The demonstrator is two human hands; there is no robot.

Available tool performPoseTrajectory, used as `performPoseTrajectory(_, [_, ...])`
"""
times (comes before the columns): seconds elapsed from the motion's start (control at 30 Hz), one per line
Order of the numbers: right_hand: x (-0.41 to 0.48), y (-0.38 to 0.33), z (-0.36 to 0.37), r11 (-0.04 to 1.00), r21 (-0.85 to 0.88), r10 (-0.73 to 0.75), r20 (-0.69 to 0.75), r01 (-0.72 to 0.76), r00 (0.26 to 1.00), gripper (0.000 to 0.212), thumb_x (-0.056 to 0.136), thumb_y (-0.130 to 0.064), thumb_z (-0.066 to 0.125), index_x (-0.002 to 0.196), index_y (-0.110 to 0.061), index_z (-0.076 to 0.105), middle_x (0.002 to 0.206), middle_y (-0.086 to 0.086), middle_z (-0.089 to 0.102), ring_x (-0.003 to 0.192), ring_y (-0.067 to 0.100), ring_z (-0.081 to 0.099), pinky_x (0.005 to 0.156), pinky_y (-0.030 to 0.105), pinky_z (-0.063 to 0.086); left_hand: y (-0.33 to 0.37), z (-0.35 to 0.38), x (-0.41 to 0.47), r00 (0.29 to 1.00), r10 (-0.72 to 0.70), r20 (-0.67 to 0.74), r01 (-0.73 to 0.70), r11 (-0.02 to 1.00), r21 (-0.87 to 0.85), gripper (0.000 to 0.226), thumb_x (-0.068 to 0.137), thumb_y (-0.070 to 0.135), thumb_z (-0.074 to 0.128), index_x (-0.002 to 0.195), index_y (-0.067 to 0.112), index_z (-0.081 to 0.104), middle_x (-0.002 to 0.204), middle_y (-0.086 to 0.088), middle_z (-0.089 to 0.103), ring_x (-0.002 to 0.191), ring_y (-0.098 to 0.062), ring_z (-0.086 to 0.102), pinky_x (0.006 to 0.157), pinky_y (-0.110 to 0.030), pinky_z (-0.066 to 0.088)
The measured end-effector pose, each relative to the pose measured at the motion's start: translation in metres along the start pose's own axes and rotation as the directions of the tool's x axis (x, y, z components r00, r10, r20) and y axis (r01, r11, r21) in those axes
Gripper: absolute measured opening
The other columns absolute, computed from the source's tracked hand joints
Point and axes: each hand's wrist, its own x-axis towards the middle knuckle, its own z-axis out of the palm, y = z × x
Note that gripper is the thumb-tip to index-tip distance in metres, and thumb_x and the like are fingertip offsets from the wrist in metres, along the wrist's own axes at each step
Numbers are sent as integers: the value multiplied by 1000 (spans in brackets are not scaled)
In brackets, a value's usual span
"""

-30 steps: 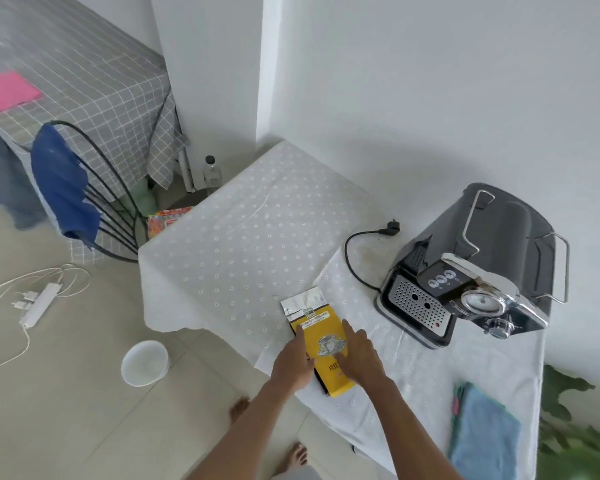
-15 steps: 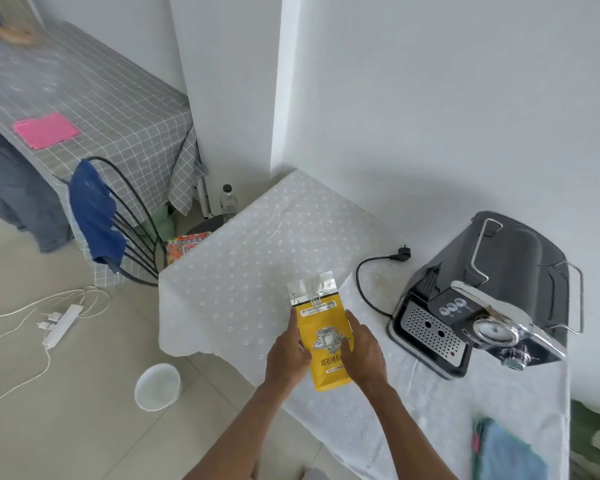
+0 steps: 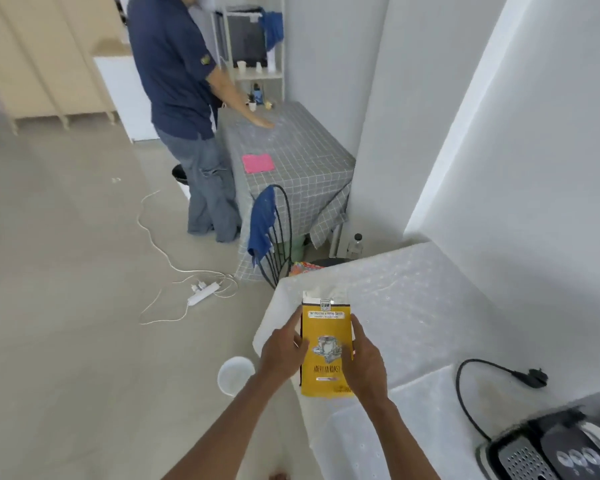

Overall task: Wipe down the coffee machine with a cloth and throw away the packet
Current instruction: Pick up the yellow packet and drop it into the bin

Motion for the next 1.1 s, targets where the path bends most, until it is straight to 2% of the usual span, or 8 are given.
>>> performPoseTrajectory(0.07, [8, -23, 12, 998, 37, -43, 40, 41, 998, 58, 103, -25, 49, 157, -26, 29, 114, 5, 71, 97, 21, 70, 82, 36, 58, -14, -20, -4, 996, -49, -78, 46, 998, -34, 67, 93, 24, 62, 150, 38, 30, 81, 8, 68, 73, -7, 65, 70, -21, 48])
performPoseTrajectory(0.2, [15, -68, 38, 991, 121, -79, 115, 65, 990, 46, 101, -15, 52, 145, -24, 44, 101, 1, 69, 78, 14, 63, 63, 20, 49, -52, -53, -9, 959, -186, -214, 158, 977, -143, 45, 87, 18, 65, 130, 34, 59, 72, 8, 72, 71, -5, 68, 65, -21, 51])
performPoseTrajectory(0.37, [28, -101, 77, 984, 174, -72, 203, 36, 976, 29, 98, -19, 57, 124, -28, 51, 89, -3, 67, 78, 16, 70, 70, 39, 62, -95, -76, -4, 886, -326, -329, 253, 936, -244, 39, 84, 18, 64, 116, 39, 66, 74, 8, 73, 71, -5, 69, 68, -29, 58])
performPoseTrajectory(0.47, [42, -117, 103, 987, 162, -57, 224, 21, 973, 15, 97, -17, 56, 108, -27, 54, 93, 0, 70, 80, 18, 71, 70, 39, 62, -124, -84, 7, 835, -418, -359, 309, 895, -322, 29, 83, 22, 63, 106, 40, 70, 74, 10, 73, 69, -5, 69, 67, -28, 58])
performPoseTrajectory(0.63, [78, -146, 160, 994, 83, 48, 246, -70, 968, 6, 95, -16, 58, 98, -15, 63, 94, 4, 75, 78, 17, 66, 67, 32, 57, -174, -103, 43, 798, -517, -309, 360, 821, -443, 10, 84, 26, 68, 87, 32, 74, 71, 10, 73, 66, -3, 70, 63, -26, 55])
performPoseTrajectory(0.9, [144, -170, 261, 984, -44, 179, 299, -174, 937, 11, 93, -17, 59, 83, -16, 64, 83, 0, 72, 72, 14, 62, 52, 19, 35, -268, -127, 121, 792, -575, -204, 459, 782, -421, 13, 81, 24, 71, 73, 33, 69, 71, 12, 73, 64, 0, 69, 62, -22, 52])
performPoseTrajectory(1.0, [157, -152, 301, 972, -119, 231, 309, -204, 922, 15, 91, -18, 60, 77, -16, 64, 84, 3, 75, 81, 26, 69, 58, 27, 43, -303, -118, 142, 790, -588, -175, 484, 772, -413, 11, 80, 23, 72, 72, 30, 71, 73, 11, 74, 66, -3, 70, 64, -25, 55])
performPoseTrajectory(1.1, [168, -135, 346, 963, -177, 253, 334, -204, 908, 16, 92, -18, 59, 87, -10, 72, 91, 7, 77, 86, 30, 71, 70, 35, 56, -343, -100, 160, 771, -621, -142, 534, 752, -387, 9, 80, 21, 71, 74, 28, 72, 75, 11, 74, 69, -4, 70, 64, -25, 56])
